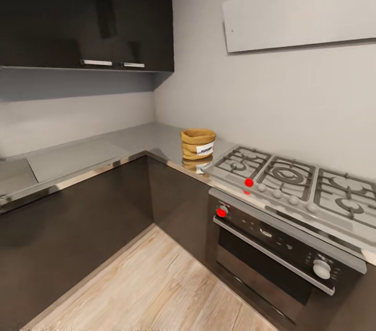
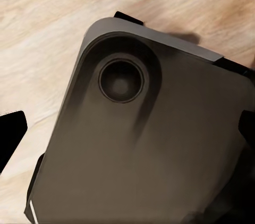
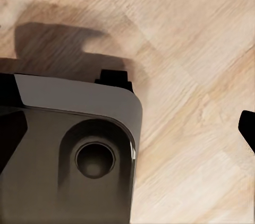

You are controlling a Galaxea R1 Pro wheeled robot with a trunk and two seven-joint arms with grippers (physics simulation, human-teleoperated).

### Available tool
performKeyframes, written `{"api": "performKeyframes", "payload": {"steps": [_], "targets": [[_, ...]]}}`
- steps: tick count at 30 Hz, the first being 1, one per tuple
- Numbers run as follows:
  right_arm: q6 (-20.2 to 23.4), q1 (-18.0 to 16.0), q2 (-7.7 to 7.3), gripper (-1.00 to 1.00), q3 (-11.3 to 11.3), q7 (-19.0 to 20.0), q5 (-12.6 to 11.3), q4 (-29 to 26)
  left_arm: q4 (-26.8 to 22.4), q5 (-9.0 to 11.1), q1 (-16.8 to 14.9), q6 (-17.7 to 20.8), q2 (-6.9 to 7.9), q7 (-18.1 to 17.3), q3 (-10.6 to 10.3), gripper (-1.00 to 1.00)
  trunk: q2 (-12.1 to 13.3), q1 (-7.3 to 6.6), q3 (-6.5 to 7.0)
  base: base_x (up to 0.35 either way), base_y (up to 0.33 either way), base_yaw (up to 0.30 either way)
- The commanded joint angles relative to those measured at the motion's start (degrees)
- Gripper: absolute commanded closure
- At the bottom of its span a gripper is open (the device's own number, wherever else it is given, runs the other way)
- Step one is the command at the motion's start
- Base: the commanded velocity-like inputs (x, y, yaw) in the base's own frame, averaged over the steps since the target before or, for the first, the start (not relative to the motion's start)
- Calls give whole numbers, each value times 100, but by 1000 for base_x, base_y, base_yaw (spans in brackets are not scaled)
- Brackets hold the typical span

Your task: In the kitchen, take the popcorn bag from the countertop, put it into the microwave, and heat it until the popcorn is cooked so the cooked popcorn ends up inside the bag.

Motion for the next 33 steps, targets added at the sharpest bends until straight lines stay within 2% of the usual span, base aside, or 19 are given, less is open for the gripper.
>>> {"api": "performKeyframes", "payload": {"steps": [1, 27, 33], "targets": [[-28, -7, -2, -100, -48, -3, 53, 18, -5, 27, 1, -15, -1, 4, -10, -100, -3, 0, -5, 0, 0, 268], [-62, -7, 24, -100, -56, -12, 53, 20, -22, 53, 1, -21, 7, 4, 12, -100, -3, 0, -5, 0, 0, 268], [-57, -7, -8, -100, -57, -4, 49, 18, -15, 51, 1, -15, 15, -38, -5, -100, -3, 0, -5, 75, 22, 74]]}}
